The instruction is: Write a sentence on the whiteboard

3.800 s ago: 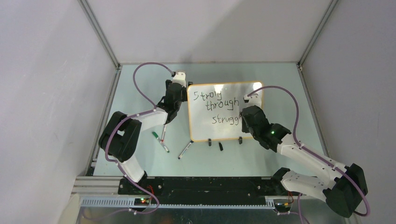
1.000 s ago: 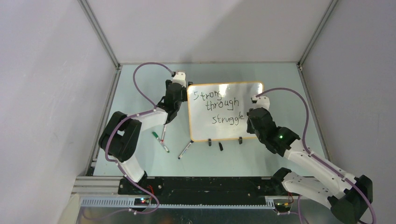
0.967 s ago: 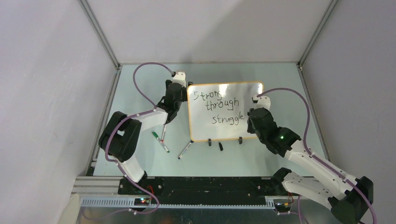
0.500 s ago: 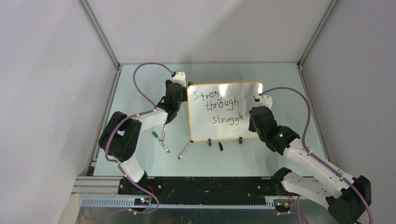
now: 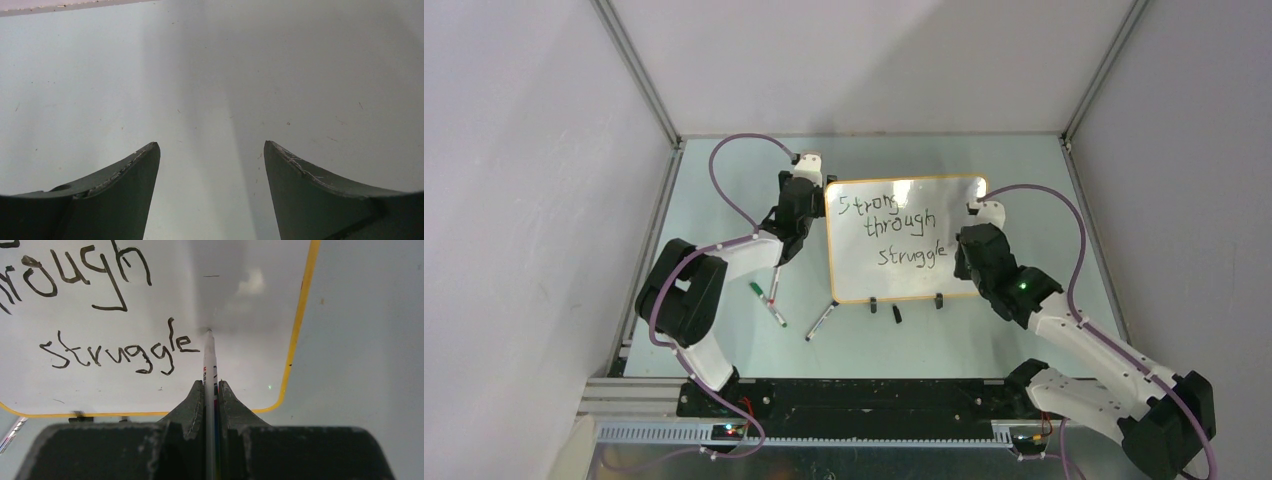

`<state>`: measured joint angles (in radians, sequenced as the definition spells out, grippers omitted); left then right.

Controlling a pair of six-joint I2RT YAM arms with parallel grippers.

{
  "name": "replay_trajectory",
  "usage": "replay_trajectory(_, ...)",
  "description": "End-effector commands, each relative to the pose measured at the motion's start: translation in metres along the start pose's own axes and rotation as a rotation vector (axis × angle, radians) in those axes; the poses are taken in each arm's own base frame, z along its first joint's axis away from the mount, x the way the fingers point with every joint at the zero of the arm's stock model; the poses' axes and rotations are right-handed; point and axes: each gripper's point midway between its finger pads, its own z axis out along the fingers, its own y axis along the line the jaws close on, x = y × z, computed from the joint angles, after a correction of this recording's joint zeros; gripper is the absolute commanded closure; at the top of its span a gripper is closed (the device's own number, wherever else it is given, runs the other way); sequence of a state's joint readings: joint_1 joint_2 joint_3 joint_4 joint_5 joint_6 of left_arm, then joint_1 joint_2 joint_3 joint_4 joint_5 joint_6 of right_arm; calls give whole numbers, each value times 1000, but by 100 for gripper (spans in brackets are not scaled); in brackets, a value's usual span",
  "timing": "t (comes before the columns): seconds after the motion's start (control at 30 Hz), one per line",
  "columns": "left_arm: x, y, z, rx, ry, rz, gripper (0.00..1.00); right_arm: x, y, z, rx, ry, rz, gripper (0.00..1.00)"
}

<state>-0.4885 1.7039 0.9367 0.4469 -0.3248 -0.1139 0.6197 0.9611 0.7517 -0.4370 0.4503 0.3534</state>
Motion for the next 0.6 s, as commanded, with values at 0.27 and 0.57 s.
replay_trajectory(0.27,-18,-5,-3,19,-56,-18,18,-4,-2,5,20,-7,1,100)
replay_trajectory(0.57,-16,-4,-3,18,-54,-17,18,-6,0,9,13,-11,5,100)
